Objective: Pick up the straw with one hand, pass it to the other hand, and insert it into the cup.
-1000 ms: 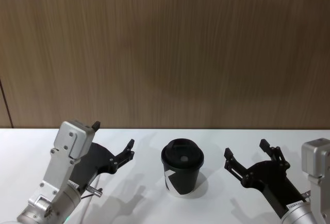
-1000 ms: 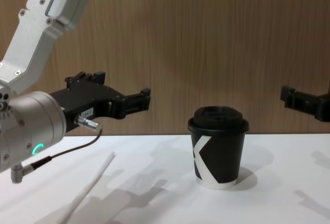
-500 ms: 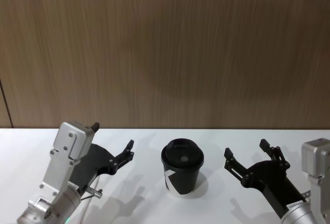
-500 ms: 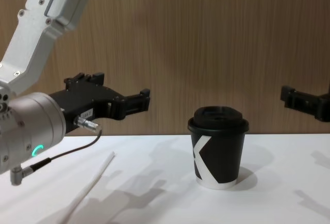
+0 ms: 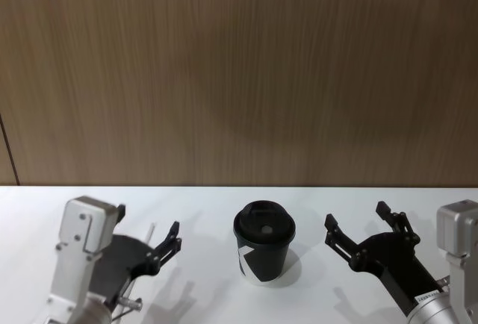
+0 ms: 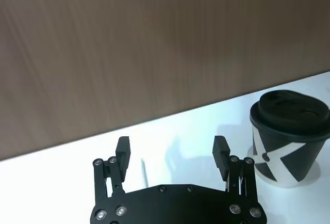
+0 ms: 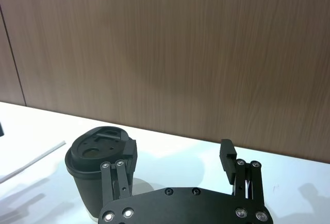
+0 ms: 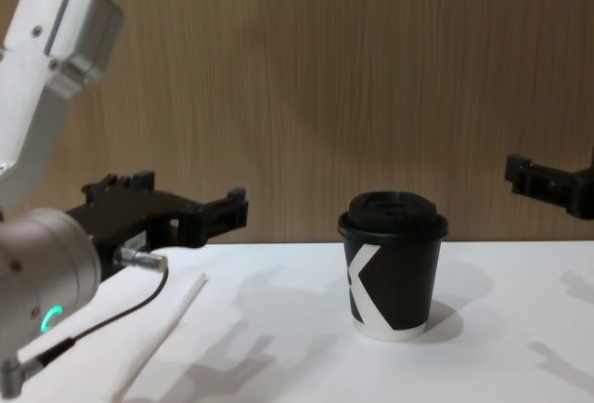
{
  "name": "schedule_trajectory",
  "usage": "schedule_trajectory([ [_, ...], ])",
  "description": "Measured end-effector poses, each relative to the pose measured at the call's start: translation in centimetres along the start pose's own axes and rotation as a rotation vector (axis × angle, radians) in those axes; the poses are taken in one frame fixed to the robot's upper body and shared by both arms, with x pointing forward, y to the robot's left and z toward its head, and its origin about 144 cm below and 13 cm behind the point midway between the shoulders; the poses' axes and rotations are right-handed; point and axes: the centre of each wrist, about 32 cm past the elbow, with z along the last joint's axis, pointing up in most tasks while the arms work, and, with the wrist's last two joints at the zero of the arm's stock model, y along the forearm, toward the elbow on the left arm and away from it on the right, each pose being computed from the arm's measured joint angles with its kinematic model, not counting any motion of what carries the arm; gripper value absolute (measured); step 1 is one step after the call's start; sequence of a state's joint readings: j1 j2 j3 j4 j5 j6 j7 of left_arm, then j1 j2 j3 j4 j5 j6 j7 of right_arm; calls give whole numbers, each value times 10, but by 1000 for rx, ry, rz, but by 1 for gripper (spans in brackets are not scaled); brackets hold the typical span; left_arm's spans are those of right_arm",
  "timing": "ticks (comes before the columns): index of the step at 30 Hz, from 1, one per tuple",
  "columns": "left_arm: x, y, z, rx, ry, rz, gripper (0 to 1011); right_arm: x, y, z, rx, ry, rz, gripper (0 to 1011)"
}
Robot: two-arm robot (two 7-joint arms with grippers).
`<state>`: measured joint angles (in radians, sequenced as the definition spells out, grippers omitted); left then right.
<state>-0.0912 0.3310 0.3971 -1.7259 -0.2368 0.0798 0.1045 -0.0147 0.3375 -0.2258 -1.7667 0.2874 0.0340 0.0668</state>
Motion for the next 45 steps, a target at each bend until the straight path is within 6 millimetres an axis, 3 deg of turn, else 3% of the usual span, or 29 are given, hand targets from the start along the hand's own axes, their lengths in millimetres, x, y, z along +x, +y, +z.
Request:
schedule_trajectory([
  [9, -4, 18, -6, 47, 76, 58, 1003, 0, 0, 0, 0, 0, 0, 1001],
  [19, 7, 34, -8, 92, 118, 92, 1003, 0, 0, 0, 0, 0, 0, 1001],
  [45, 43, 39, -9, 190, 171, 54, 1003, 0, 0, 0, 0, 0, 0, 1001],
])
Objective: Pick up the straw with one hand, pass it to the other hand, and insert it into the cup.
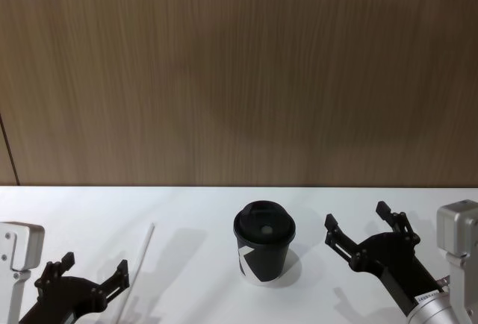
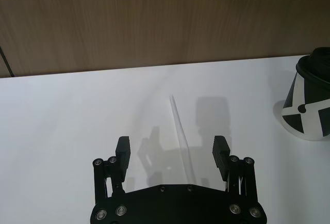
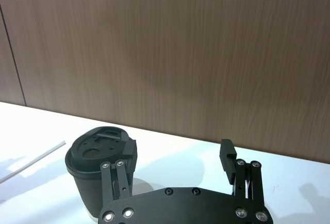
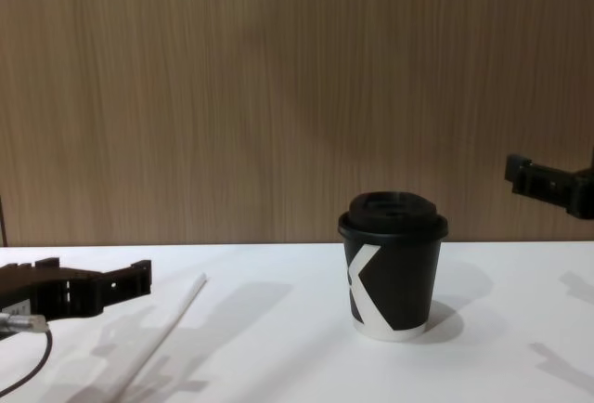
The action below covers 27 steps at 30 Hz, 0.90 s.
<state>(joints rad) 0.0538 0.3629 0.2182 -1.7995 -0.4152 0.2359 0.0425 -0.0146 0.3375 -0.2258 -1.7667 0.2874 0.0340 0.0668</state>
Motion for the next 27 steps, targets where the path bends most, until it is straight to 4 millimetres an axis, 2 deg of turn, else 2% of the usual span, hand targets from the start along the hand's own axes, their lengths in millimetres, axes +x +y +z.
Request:
schedule_trajectory([
  [14, 11, -3, 9, 50, -37, -26, 1003, 0, 0, 0, 0, 0, 0, 1001],
  [27, 10, -10, 19, 98, -121, -69, 1003, 0, 0, 0, 0, 0, 0, 1001],
])
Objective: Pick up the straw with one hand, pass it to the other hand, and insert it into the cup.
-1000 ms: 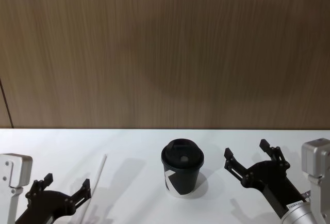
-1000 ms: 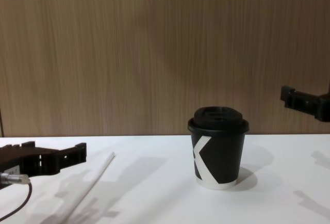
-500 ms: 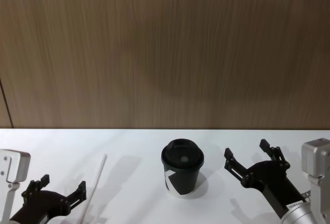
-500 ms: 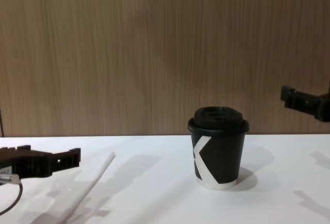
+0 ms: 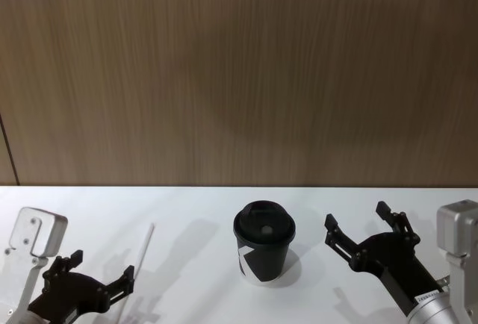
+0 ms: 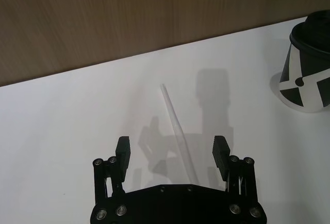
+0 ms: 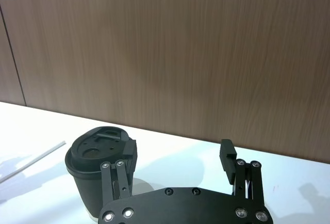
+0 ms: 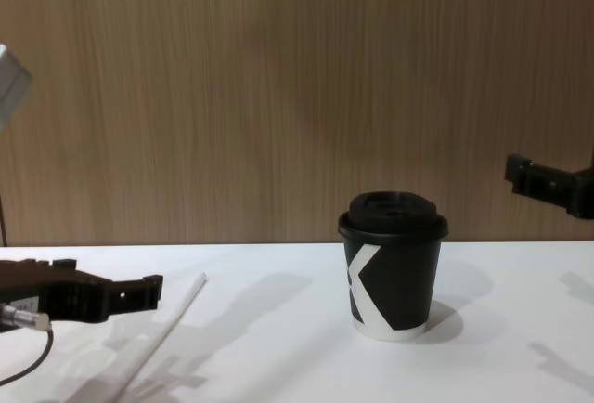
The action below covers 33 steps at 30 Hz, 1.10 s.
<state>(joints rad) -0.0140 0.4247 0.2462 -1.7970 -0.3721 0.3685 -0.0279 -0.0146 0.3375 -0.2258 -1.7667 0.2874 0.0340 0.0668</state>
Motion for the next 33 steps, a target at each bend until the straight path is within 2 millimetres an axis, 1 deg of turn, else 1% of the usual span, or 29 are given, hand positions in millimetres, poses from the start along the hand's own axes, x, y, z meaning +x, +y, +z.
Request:
schedule_trajectory([
  [8, -4, 0, 3, 26, -10, 8, 1003, 0, 0, 0, 0, 0, 0, 1001],
  [19, -9, -1, 2, 51, 7, 20, 1003, 0, 0, 0, 0, 0, 0, 1001],
  [33, -12, -7, -1, 77, 32, 10, 1003, 0, 0, 0, 0, 0, 0, 1001],
])
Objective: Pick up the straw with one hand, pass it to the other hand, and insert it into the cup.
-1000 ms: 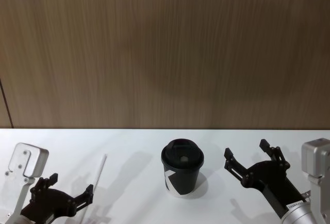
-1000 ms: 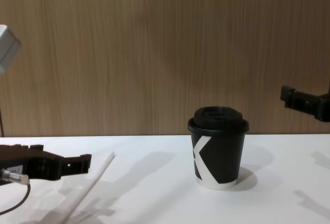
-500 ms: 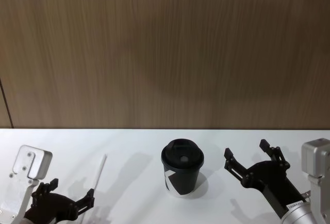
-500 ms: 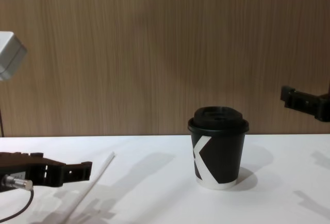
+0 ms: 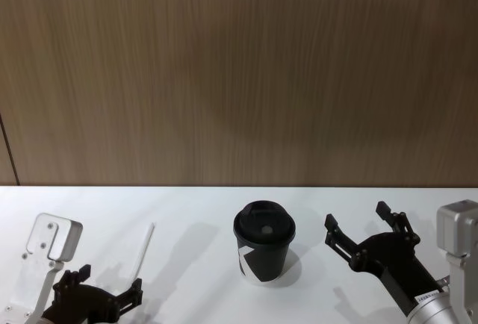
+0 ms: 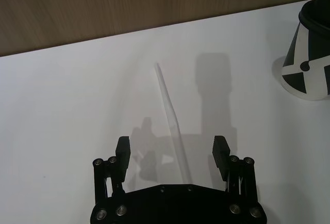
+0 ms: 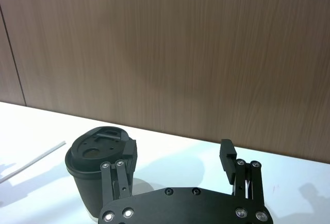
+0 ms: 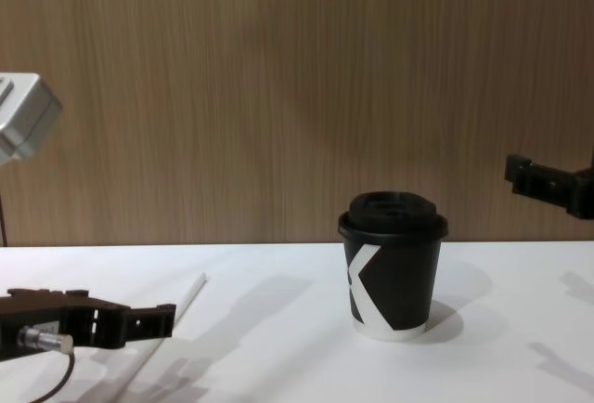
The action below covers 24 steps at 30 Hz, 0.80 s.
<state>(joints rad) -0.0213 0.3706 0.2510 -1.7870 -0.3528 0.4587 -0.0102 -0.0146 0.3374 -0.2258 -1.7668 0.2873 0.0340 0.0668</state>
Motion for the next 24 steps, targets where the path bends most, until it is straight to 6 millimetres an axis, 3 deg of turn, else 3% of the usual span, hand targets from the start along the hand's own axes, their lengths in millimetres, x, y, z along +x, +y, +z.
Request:
schedule_trajectory([
  [24, -10, -4, -9, 43, 39, 0, 1003, 0, 0, 0, 0, 0, 0, 1001],
])
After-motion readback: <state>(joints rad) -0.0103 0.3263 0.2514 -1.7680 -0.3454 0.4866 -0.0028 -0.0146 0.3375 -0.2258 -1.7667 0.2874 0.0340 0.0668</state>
